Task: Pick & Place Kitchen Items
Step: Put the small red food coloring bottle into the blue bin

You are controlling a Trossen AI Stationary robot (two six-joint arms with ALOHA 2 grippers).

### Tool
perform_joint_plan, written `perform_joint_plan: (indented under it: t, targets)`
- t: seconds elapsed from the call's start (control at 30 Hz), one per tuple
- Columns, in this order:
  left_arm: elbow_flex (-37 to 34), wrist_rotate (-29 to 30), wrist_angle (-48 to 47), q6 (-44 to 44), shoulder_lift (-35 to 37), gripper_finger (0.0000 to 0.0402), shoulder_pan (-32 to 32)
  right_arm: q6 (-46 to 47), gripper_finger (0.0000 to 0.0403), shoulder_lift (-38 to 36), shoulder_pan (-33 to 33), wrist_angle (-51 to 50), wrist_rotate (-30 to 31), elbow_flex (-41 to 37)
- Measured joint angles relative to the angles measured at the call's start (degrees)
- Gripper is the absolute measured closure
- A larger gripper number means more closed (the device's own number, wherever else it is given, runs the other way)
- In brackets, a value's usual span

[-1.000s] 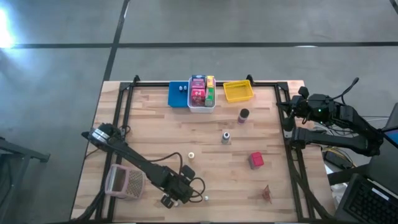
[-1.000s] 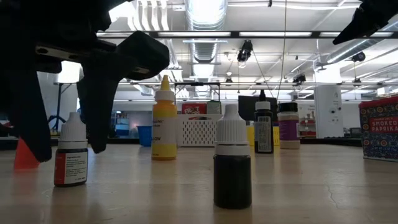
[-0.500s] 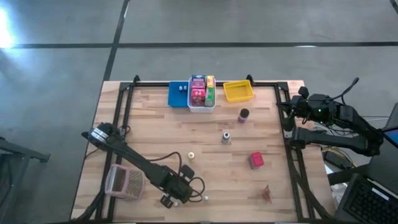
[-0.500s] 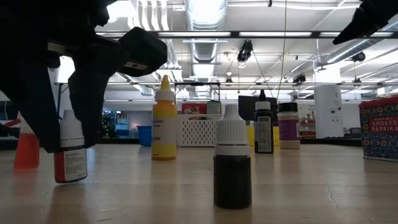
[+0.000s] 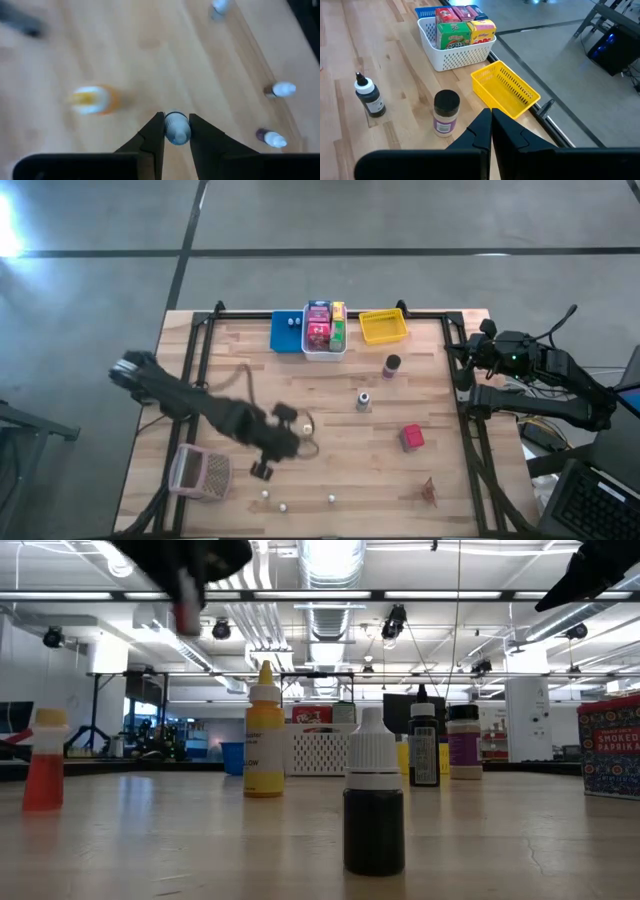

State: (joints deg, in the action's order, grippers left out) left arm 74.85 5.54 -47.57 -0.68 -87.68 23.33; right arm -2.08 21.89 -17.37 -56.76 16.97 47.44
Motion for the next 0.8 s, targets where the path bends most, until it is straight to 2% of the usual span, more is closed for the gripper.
perform_joint_plan:
  t: [0.17, 0.37, 0.43, 0.6, 0.7, 0.8]
  targets:
    - [-0.09, 3.06, -0.49, 2.06, 10.51, 0.0325, -9.96, 0.01, 0.0394, 0.01, -0.02, 0.0, 0.02, 0.01]
    - [-0.11, 3.46, 0.06, 2.04, 16.56, 0.0325, -29.63, 0.11, 0.0394, 0.01, -0.02, 0.0, 0.0, 0.0]
    - [-0.13, 0.96, 0.83, 2.22, 16.45, 0.0326, -36.96, 0.0, 0.0394, 0.01, 0.0, -0.01, 0.0, 0.0]
    - [-0.52, -13.91, 3.12, 5.11, 12.2, 0.0326, -53.96, 0.04, 0.0394, 0.0, -0.02, 0.0, 0.0, 0.0]
    - [-1.17, -15.58, 4.05, 5.9, 8.81, 0.0325, -61.13, 0.0, 0.0394, 0.02, -0.01, 0.0, 0.01, 0.0]
    - [-1.2, -15.54, 4.66, 8.3, 4.84, 0.0326, -65.64, 0.09, 0.0394, 0.01, -0.02, 0.0, 0.02, 0.02]
